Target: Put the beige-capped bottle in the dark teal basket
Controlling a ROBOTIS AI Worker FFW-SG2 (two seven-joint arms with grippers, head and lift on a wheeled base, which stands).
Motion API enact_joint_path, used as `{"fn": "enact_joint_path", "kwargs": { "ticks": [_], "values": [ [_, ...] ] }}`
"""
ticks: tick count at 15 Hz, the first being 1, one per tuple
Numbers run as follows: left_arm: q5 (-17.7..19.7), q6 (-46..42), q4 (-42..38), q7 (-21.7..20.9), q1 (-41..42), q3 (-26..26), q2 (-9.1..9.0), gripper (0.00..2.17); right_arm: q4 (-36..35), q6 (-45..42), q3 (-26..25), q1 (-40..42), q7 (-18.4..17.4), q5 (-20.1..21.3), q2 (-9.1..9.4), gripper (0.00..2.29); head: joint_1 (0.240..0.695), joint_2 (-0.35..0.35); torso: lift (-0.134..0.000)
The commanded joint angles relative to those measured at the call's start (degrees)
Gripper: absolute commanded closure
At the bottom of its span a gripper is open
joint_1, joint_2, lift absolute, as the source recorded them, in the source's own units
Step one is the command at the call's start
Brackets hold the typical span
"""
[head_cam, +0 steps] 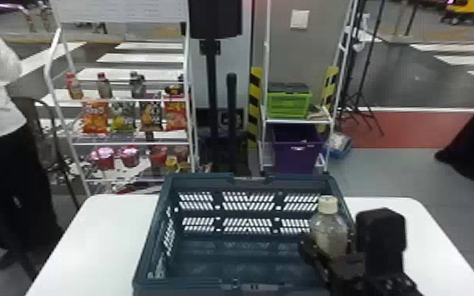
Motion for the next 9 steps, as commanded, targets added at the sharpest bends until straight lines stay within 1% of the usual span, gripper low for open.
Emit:
{"fn": "enact_joint_path", "kwargs": {
  "ticks": [1,3,5,7,9],
  "values": [
    [0.00,-0.30,0.31,0.00,0.09,0.00,-0.03,0.15,2.14,6.12,2.29,-5.59,-0.10,-0.67,0.25,2.28,0.499,0.000,0.000],
    [0.00,-0.13,0.39,0.00,0.09,0.00,-0.03,0.15,4.43,12.45,3.43,-10.24,-0.10,-1.46,0.69,2.28,0.499,0.000,0.000],
    [0.00,-0.30,0.39,-0.17,0.00,0.00,-0.03,0.15,7.59,18.25,4.22,-14.55,-0.10,-3.30,0.87,2.28,0.499,0.000,0.000],
    [0.00,-0.13,0.31,-0.17,-0.09,0.00,-0.03,0.15,10.14,22.47,4.40,-17.80,-0.10,-3.57,2.27,2.28,0.499,0.000,0.000],
    [0.00,-0.13,0.39,-0.09,-0.09,0.00,-0.03,0.15,13.22,24.58,4.92,-20.88,-0.10,-4.71,3.41,2.28,0.499,0.000,0.000]
  ]
}}
